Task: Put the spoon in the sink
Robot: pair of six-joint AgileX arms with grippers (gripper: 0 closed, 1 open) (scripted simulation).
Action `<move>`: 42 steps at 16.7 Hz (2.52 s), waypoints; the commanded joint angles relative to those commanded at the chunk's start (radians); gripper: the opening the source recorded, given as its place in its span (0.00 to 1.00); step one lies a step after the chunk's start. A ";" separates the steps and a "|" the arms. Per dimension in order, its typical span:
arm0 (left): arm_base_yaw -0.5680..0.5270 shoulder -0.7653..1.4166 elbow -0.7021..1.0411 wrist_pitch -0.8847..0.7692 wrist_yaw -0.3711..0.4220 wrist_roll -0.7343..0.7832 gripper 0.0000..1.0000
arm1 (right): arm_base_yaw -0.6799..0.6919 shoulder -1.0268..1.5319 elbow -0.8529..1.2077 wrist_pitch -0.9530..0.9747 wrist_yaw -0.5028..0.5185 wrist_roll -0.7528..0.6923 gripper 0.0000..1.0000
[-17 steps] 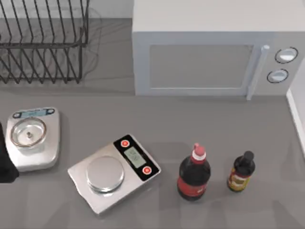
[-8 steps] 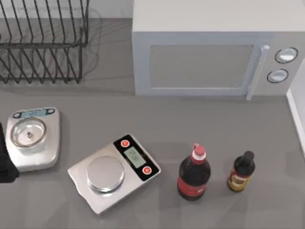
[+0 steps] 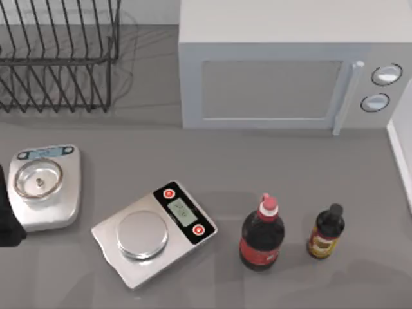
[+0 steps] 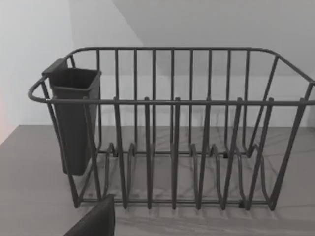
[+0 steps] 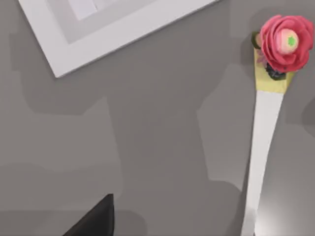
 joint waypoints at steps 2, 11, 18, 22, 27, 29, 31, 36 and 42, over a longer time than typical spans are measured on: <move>0.000 0.000 0.000 0.000 0.000 0.000 1.00 | -0.022 0.113 0.078 -0.095 0.001 0.032 1.00; 0.000 0.000 0.000 0.000 0.000 0.000 1.00 | -0.045 0.253 0.178 -0.204 0.000 0.072 1.00; 0.000 0.000 0.000 0.000 0.000 0.000 1.00 | -0.048 0.358 0.057 0.024 0.000 0.077 1.00; 0.000 0.000 0.000 0.000 0.000 0.000 1.00 | -0.048 0.455 -0.050 0.231 0.000 0.078 1.00; 0.000 0.000 0.000 0.000 0.000 0.000 1.00 | -0.048 0.485 -0.081 0.285 0.000 0.079 1.00; 0.000 0.000 0.000 0.000 0.000 0.000 1.00 | -0.048 0.485 -0.081 0.285 0.000 0.079 0.92; 0.000 0.000 0.000 0.000 0.000 0.000 1.00 | -0.048 0.485 -0.081 0.285 0.000 0.079 0.77; 0.000 0.000 0.000 0.000 0.000 0.000 1.00 | -0.048 0.485 -0.081 0.285 0.000 0.079 0.40; 0.000 0.000 0.000 0.000 0.000 0.000 1.00 | -0.048 0.485 -0.081 0.285 0.000 0.079 0.00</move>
